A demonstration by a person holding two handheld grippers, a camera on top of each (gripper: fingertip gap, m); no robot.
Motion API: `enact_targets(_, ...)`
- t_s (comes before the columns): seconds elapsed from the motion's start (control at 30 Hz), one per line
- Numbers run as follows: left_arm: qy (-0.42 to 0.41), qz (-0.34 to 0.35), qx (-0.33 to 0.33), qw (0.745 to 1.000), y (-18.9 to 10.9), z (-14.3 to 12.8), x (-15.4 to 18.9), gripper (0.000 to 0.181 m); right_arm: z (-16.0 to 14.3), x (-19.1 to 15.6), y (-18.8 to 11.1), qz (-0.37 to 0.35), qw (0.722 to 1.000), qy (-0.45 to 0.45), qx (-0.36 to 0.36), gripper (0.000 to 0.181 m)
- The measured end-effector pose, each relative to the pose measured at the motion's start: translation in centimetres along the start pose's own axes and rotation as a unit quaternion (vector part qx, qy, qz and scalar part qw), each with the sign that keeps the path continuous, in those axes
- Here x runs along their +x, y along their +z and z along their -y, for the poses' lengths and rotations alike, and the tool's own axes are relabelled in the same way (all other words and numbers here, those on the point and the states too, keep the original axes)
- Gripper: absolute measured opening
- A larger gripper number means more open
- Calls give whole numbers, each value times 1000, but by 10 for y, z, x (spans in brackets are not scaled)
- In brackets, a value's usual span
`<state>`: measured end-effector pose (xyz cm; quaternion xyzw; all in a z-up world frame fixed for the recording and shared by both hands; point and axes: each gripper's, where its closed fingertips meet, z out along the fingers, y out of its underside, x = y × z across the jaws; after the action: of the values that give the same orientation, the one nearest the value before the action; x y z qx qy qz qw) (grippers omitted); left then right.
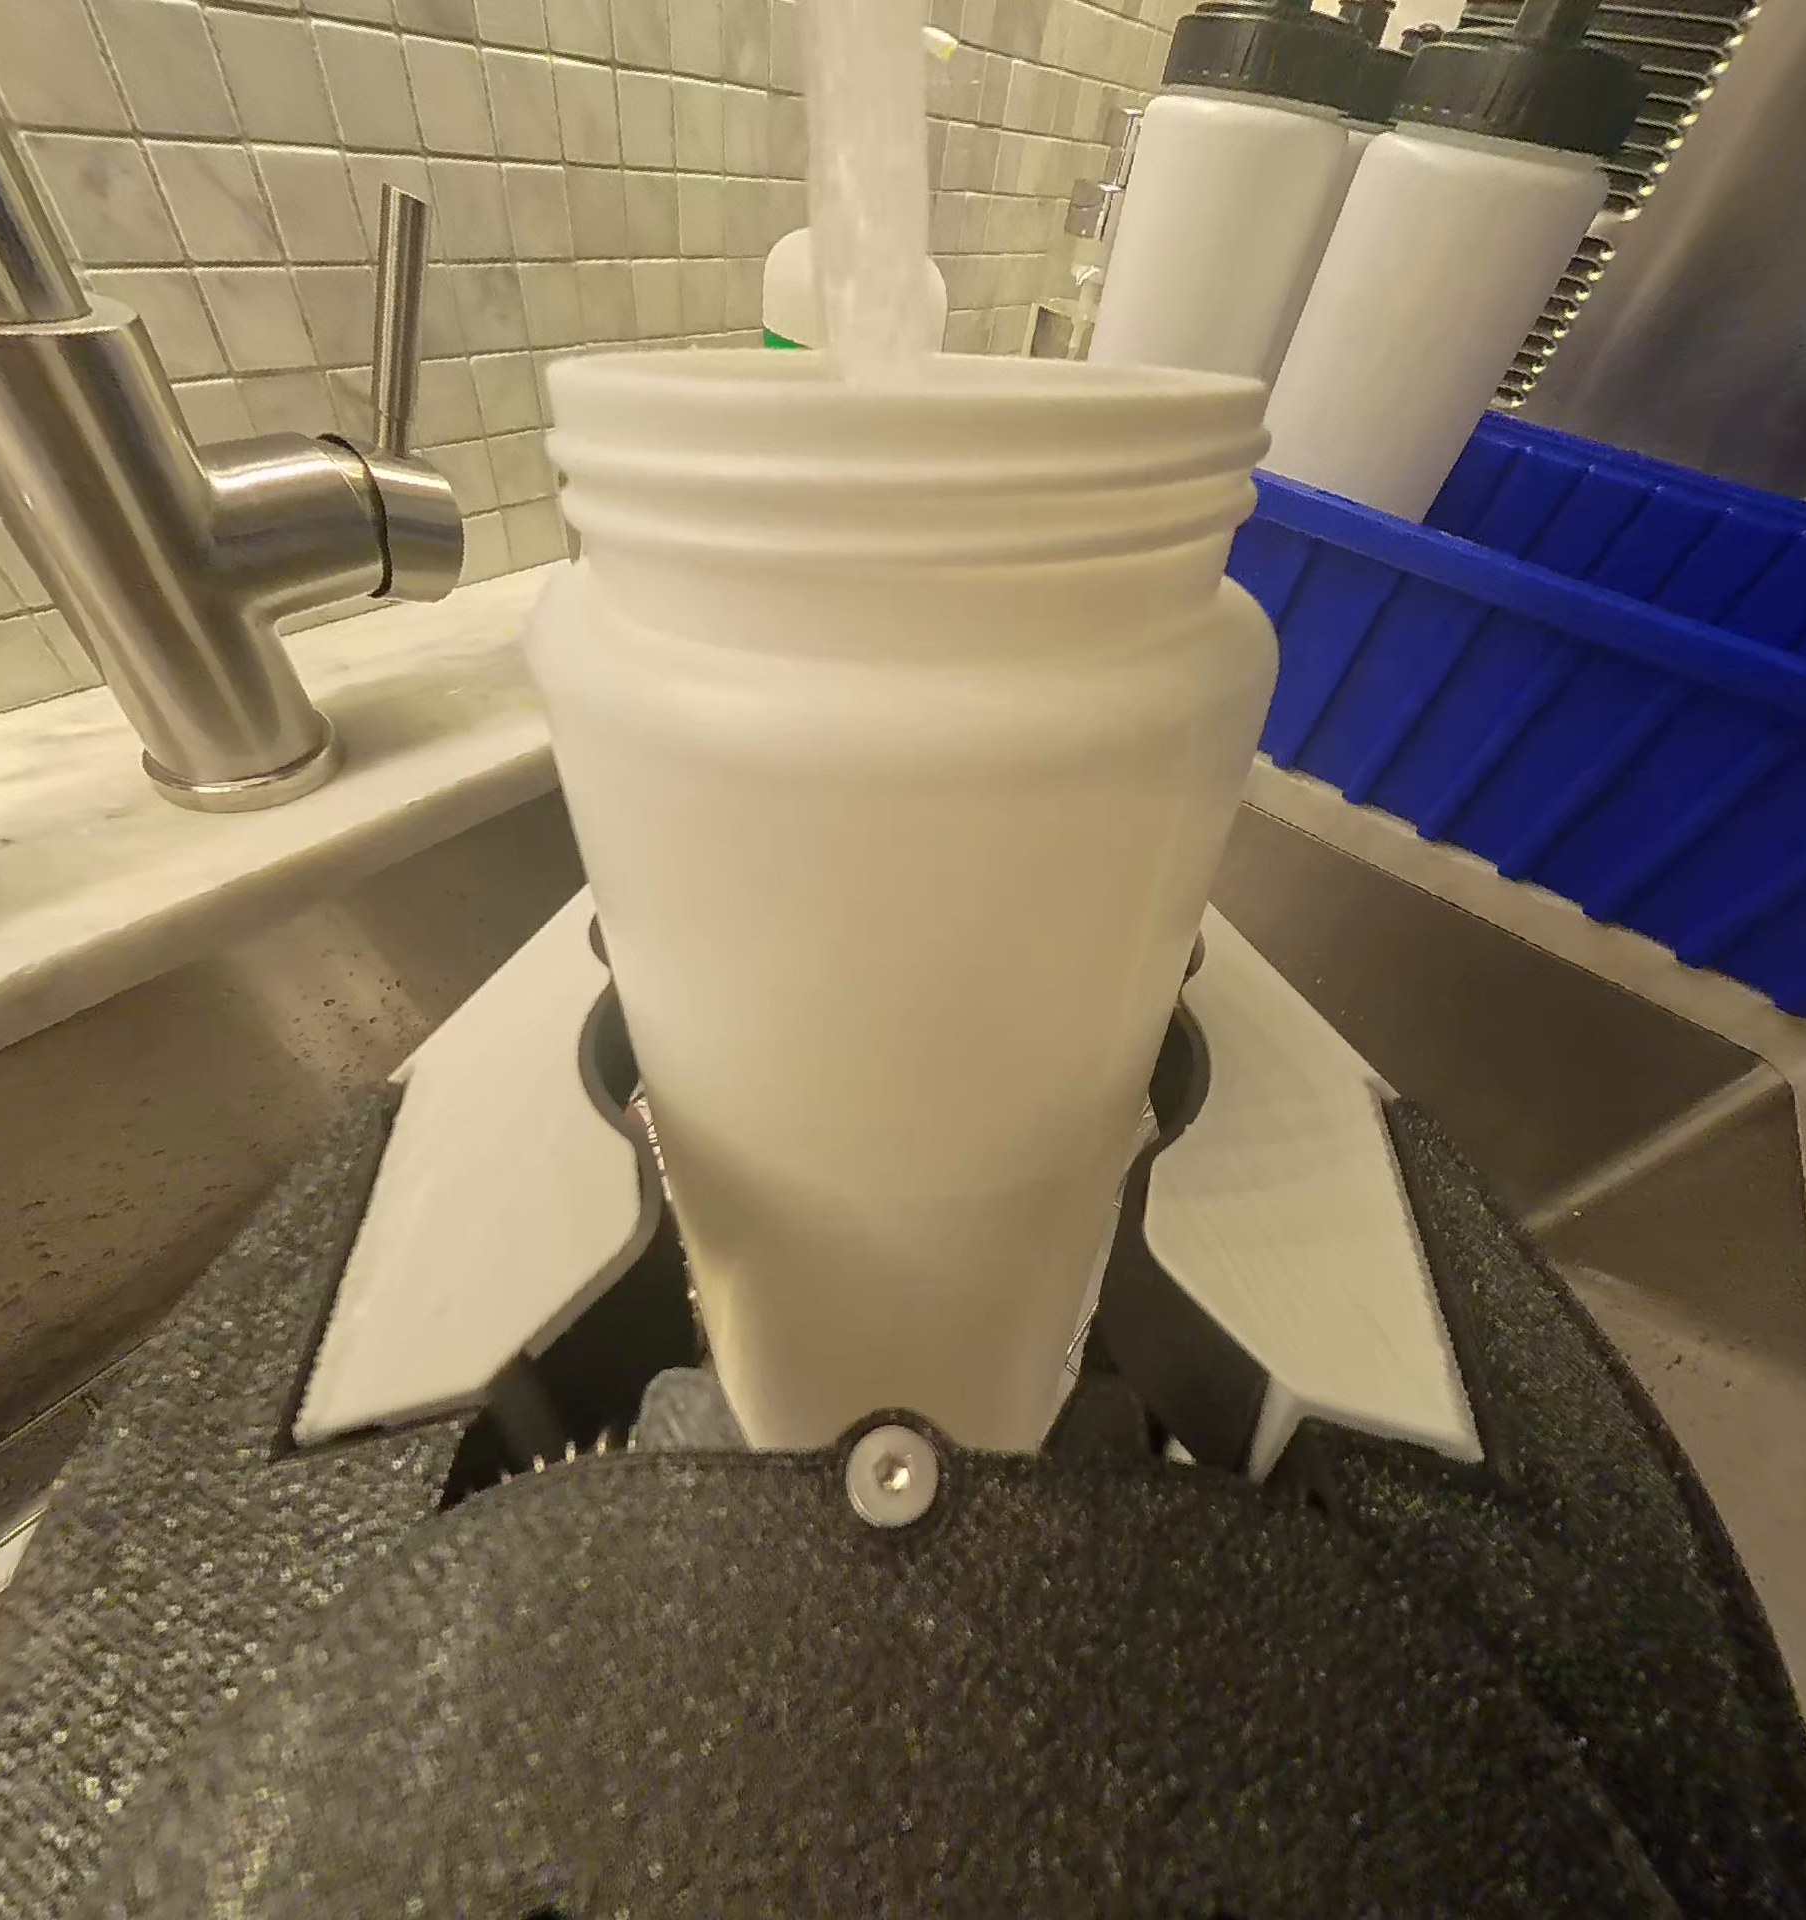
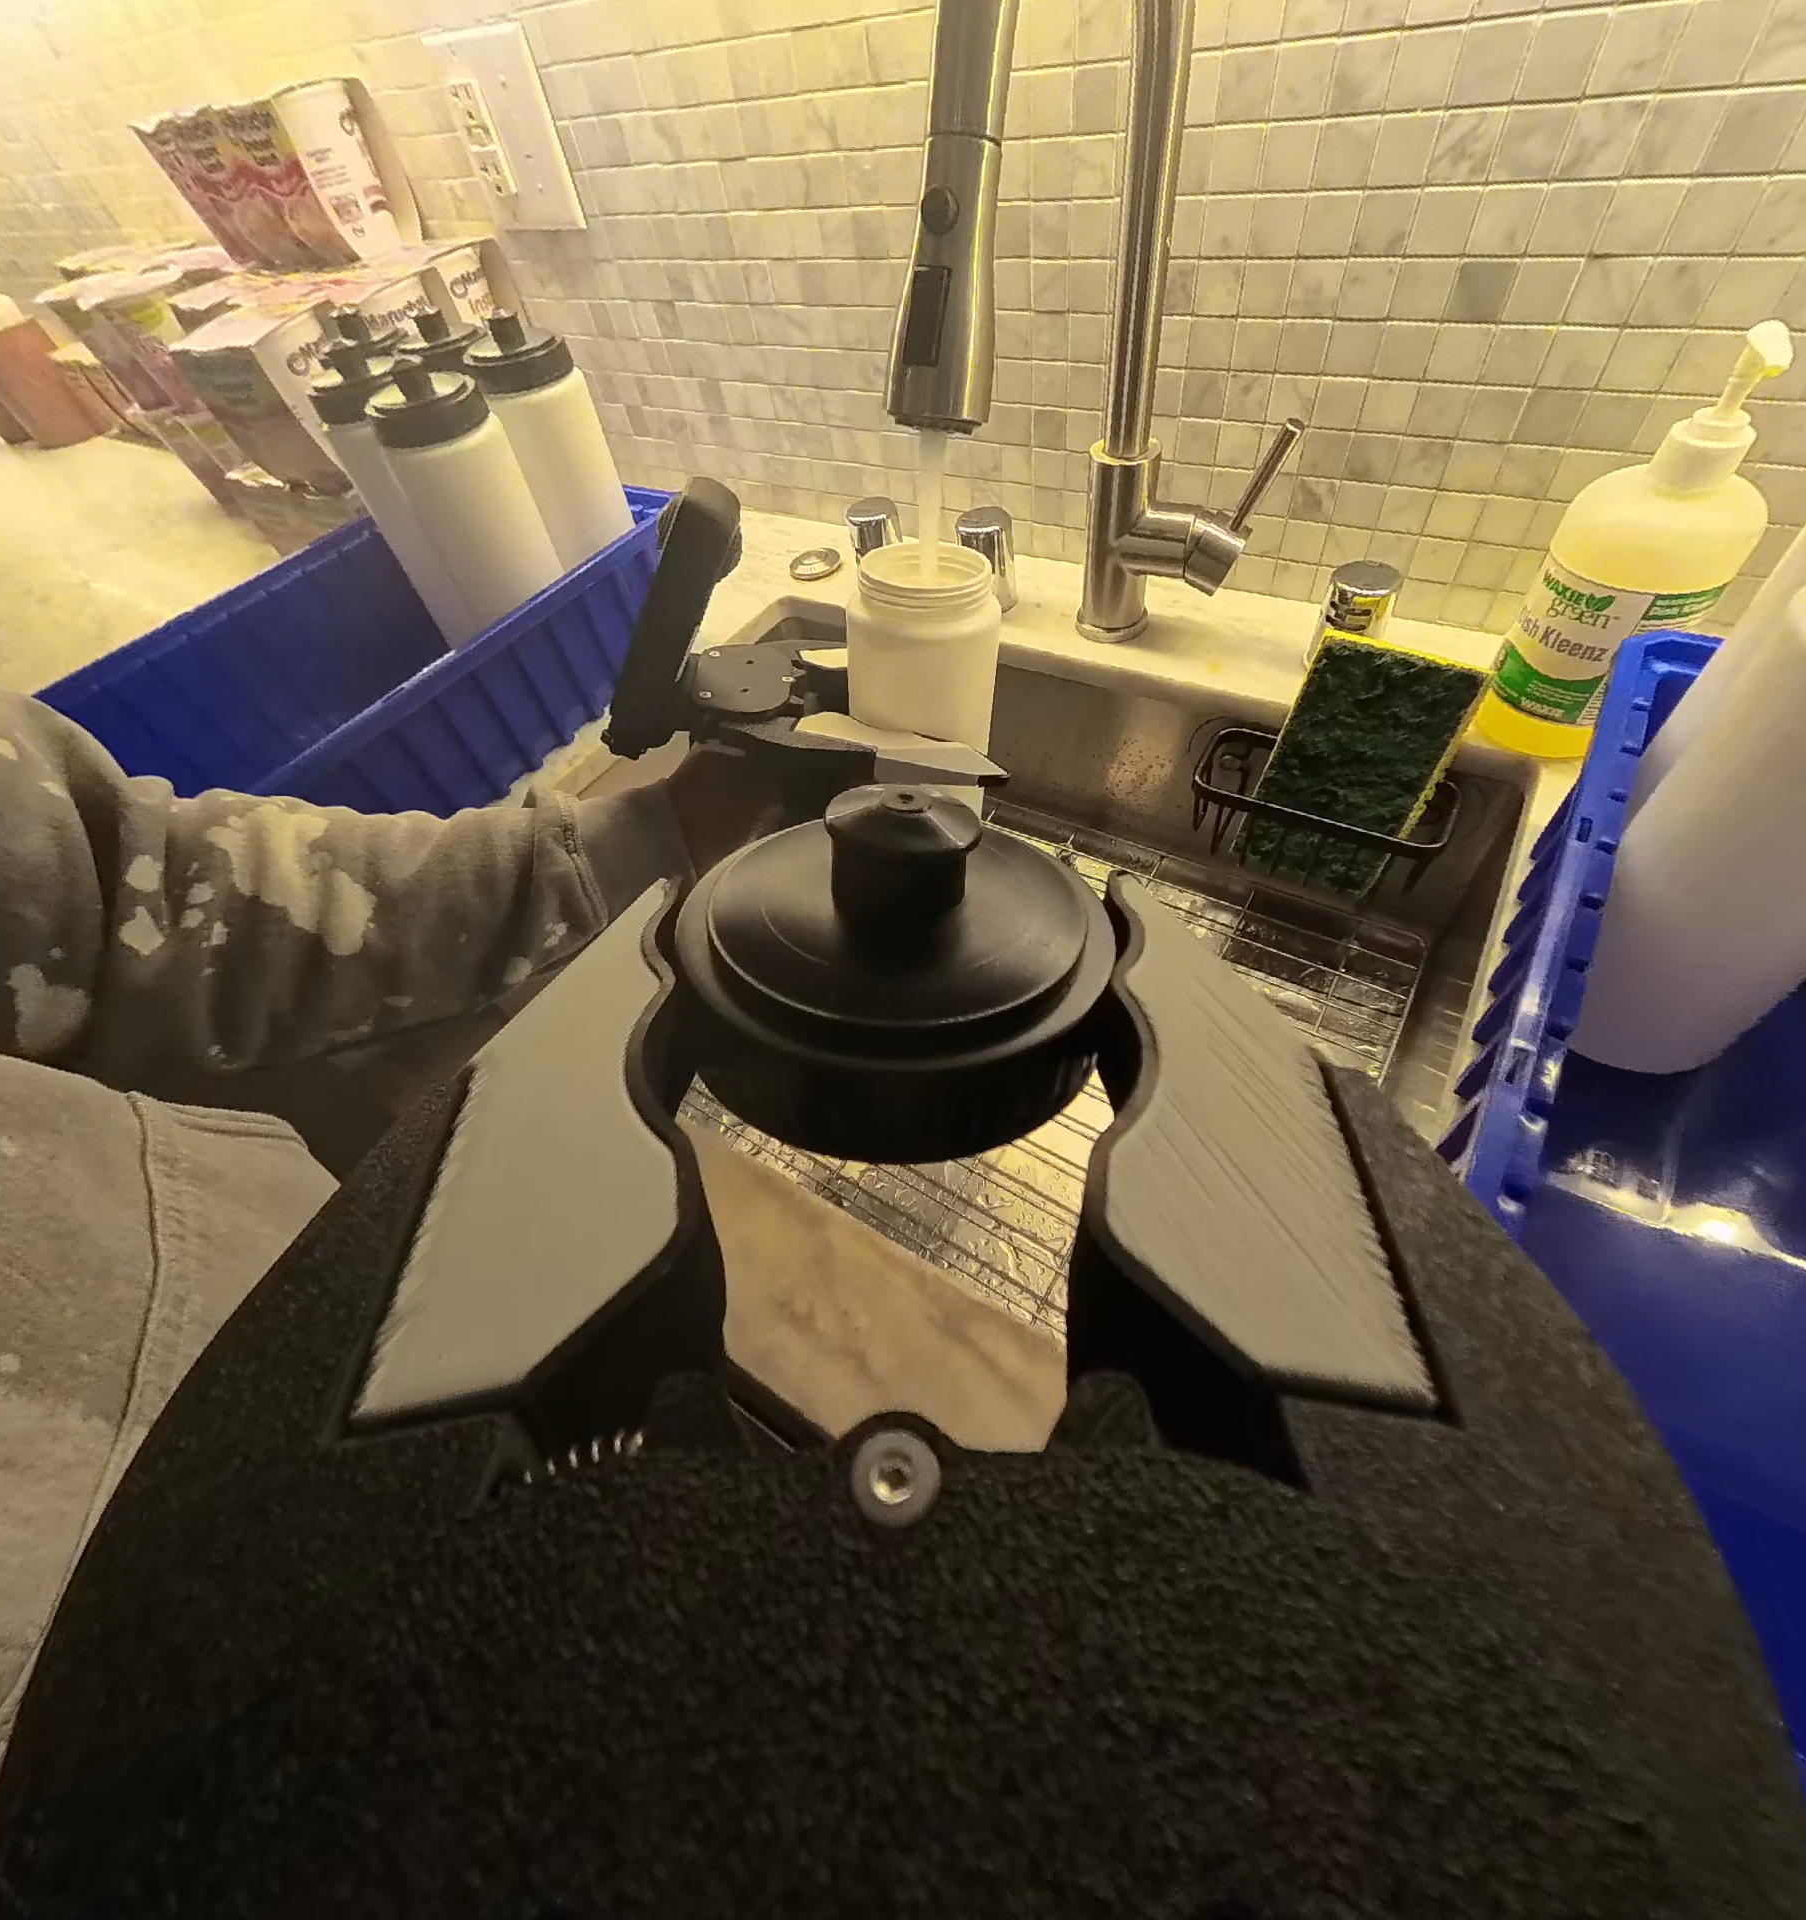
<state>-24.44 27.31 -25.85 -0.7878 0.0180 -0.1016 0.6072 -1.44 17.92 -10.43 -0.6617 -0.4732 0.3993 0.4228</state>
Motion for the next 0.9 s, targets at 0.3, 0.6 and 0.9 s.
enact_targets(0.3,9,37,-11,999,-29,-16,-7,100,-1,-3,-14,26,1000,-6,10,78)
enact_targets(0.6,37,115,-15,993,-128,-12,16,100,8,-8,-20,108,993,-19,38,78)
enact_targets(0.9,42,119,60,990,-195,27,100,99,53,-65,-14,245,963,-62,98,79)
